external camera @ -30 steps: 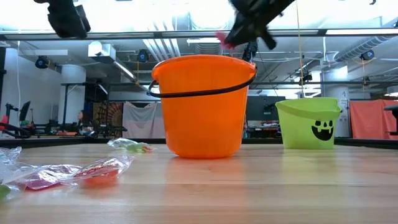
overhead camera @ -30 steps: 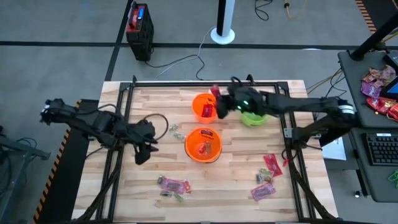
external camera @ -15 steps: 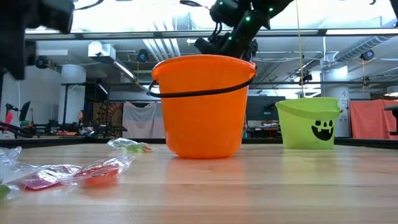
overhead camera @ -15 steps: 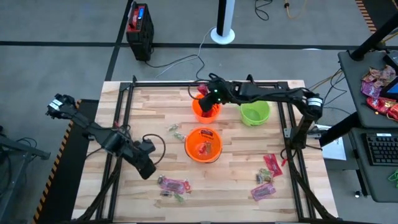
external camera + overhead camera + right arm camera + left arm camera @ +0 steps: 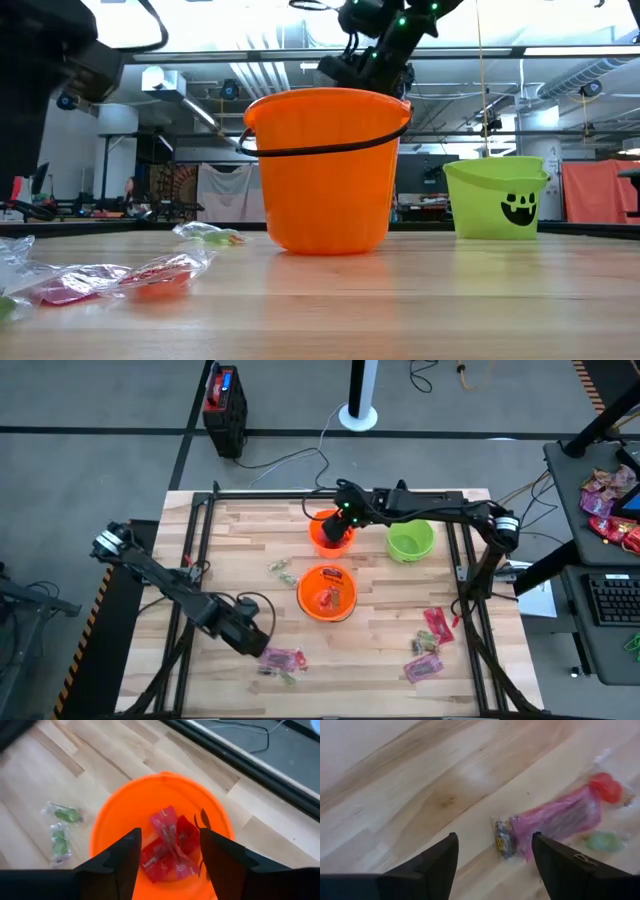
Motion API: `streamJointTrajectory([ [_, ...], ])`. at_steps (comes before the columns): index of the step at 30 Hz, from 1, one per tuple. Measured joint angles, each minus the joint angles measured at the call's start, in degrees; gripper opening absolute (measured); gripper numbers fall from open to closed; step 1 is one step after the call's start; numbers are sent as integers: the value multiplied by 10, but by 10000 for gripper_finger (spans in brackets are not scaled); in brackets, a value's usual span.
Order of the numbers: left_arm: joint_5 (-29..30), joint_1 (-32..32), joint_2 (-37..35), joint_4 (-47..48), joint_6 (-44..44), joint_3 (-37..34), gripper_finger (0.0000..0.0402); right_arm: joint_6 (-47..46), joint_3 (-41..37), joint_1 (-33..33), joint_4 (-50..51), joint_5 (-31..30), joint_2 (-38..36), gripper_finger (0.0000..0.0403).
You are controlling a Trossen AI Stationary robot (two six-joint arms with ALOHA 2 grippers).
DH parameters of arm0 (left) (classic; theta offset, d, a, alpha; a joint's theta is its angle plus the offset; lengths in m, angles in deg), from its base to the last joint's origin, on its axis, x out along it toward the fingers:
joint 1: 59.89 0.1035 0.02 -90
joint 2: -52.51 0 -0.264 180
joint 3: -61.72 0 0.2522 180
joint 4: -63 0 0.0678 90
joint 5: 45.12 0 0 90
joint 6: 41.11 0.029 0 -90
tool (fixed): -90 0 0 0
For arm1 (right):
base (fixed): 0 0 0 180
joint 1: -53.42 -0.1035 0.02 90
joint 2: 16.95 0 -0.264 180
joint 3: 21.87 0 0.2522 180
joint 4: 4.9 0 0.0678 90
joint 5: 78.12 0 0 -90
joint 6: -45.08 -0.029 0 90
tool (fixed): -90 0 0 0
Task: Sort candy by brand, put in halloween buckets
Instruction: Put the brown candy into the green bin
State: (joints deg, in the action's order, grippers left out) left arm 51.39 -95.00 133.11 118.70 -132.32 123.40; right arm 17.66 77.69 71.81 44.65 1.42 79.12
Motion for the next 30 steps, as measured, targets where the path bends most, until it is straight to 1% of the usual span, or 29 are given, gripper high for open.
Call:
streamJointTrajectory([
  [6, -4, -1, 84, -29, -10, 29, 244, 8, 1, -2, 0, 0, -11, 199],
  [12, -13, -9, 151, -39, -15, 51, 234, 23, 1, -4, 5, 5, -11, 199],
  [15, -22, -11, 175, -38, -15, 60, 231, 31, 1, -4, 9, 5, -10, 198],
  [20, -27, -13, 192, -35, -15, 73, 227, 44, 1, -9, 16, 5, -10, 199],
  [23, -27, -13, 195, -28, -15, 81, 201, 50, 1, -12, 18, 5, -10, 198],
  [30, -30, -13, 196, -9, -35, 84, 95, 57, 1, -15, 20, 5, -10, 198],
])
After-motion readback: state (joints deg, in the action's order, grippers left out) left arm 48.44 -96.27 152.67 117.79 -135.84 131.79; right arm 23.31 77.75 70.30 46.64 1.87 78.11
